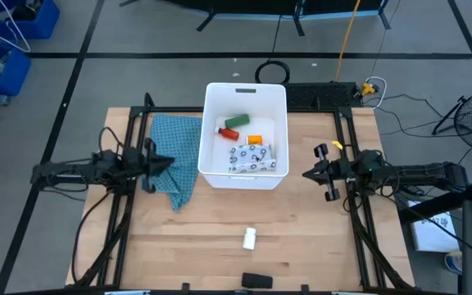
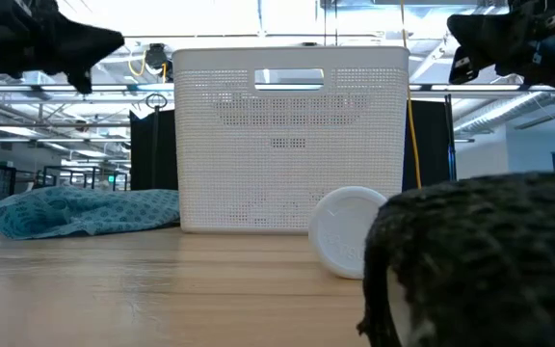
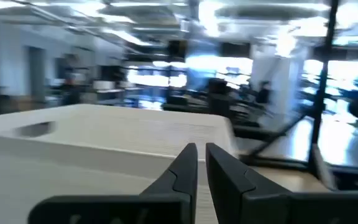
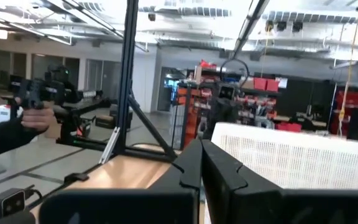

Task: Pick & place medical supplies in basket/bin
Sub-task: Put the white medicine bottle into the white bin

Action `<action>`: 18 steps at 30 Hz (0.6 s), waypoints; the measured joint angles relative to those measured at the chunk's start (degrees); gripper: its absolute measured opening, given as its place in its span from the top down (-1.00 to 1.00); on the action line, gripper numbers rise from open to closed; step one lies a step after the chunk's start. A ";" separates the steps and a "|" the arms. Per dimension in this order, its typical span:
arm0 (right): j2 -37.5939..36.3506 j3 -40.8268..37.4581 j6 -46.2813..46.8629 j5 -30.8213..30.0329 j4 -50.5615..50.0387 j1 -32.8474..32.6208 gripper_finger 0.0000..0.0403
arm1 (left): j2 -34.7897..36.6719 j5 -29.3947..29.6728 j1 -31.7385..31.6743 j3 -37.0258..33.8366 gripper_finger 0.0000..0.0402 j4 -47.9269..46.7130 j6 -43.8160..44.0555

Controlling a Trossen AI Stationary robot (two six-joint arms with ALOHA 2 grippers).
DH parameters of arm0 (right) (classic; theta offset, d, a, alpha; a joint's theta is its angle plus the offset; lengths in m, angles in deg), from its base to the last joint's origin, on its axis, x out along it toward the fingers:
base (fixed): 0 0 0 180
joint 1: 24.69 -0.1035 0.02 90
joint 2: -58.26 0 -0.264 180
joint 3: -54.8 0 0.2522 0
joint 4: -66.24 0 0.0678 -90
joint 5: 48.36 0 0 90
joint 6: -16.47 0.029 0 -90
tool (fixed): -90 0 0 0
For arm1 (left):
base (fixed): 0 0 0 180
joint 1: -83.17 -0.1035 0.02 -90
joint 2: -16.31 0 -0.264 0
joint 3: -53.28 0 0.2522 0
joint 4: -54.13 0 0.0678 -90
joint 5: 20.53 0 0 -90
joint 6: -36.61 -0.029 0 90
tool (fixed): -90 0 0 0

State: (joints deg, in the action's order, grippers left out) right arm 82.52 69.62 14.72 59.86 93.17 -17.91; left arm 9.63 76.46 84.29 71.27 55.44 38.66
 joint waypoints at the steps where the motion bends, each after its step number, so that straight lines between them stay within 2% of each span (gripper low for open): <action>1: 0.01 0.00 0.28 -0.01 -0.23 0.00 1.00 | -2.67 0.03 1.39 0.00 0.81 2.44 -0.17; 5: -0.01 -0.04 0.76 0.38 0.30 0.02 1.00 | -16.79 7.32 7.47 1.99 0.81 9.84 1.77; 9: 0.01 -0.07 -0.51 3.14 1.15 0.00 1.00 | -32.80 12.69 12.95 10.34 0.81 10.19 2.55; 14: -0.01 -0.09 -0.49 3.04 1.28 0.00 1.00 | -50.42 16.44 18.18 26.77 0.81 3.20 1.16; 18: 0.01 -0.11 -0.63 3.02 1.64 0.02 1.00 | -61.15 16.57 21.97 41.59 0.81 -8.32 3.73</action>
State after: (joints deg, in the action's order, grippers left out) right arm 82.53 69.51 14.09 62.87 94.81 -17.89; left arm -51.52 93.03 106.26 112.86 47.12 42.39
